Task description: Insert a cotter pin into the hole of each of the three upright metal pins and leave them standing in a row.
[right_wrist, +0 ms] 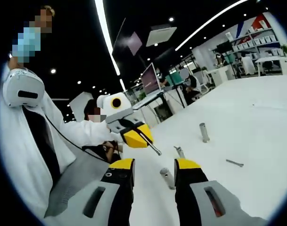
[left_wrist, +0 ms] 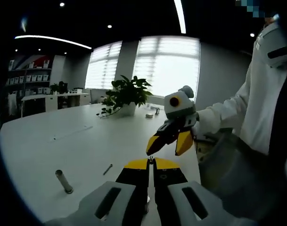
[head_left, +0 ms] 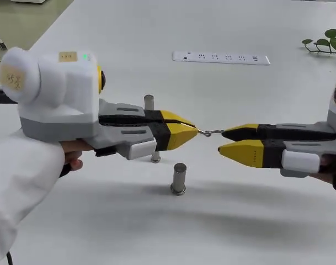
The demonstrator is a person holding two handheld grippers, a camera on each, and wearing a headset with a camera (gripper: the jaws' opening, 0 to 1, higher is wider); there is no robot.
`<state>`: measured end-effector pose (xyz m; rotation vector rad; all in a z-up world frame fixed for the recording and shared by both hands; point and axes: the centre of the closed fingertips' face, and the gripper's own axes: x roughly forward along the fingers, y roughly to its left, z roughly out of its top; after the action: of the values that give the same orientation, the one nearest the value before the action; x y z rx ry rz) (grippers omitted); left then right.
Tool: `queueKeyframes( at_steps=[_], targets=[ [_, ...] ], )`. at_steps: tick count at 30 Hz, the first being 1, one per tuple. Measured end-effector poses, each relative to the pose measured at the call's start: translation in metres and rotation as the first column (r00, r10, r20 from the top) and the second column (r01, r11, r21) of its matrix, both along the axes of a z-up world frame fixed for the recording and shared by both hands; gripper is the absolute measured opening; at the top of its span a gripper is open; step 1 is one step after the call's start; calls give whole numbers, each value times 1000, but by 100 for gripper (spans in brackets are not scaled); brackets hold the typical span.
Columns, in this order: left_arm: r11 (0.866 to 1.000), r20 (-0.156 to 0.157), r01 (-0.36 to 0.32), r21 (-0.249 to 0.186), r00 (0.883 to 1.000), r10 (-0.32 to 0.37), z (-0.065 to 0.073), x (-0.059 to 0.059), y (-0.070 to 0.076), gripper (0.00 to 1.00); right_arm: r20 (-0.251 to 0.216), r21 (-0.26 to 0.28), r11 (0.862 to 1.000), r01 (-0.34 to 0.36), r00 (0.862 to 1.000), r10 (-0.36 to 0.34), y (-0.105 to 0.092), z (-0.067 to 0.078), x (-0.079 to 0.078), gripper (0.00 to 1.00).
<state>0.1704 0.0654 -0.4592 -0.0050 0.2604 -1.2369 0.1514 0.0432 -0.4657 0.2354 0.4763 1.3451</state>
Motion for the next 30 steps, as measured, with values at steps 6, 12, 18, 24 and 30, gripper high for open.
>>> queueKeyframes(
  at_steps=[6,12,18,24,30],
  targets=[
    [997,24,56,-43,998,-55,10,-11,-5,0,7,35,998,-45,999,44,3,6,-5,21],
    [995,1,83,-51,997,-83,9,-17,-5,0,18,32,995,-91,996,91,6,5,-14,16],
    [993,-23,104,-56,994,-105,7,-22,-6,0,24,35,994,-107,994,107,7,4,-16,11],
    [990,-66,113,-86,991,-118,9,-25,-9,0,43,26,989,-143,989,141,9,3,-21,7],
    [987,-77,119,-104,989,-127,12,-27,-9,0,20,43,987,-155,988,154,8,4,-24,4]
  ],
)
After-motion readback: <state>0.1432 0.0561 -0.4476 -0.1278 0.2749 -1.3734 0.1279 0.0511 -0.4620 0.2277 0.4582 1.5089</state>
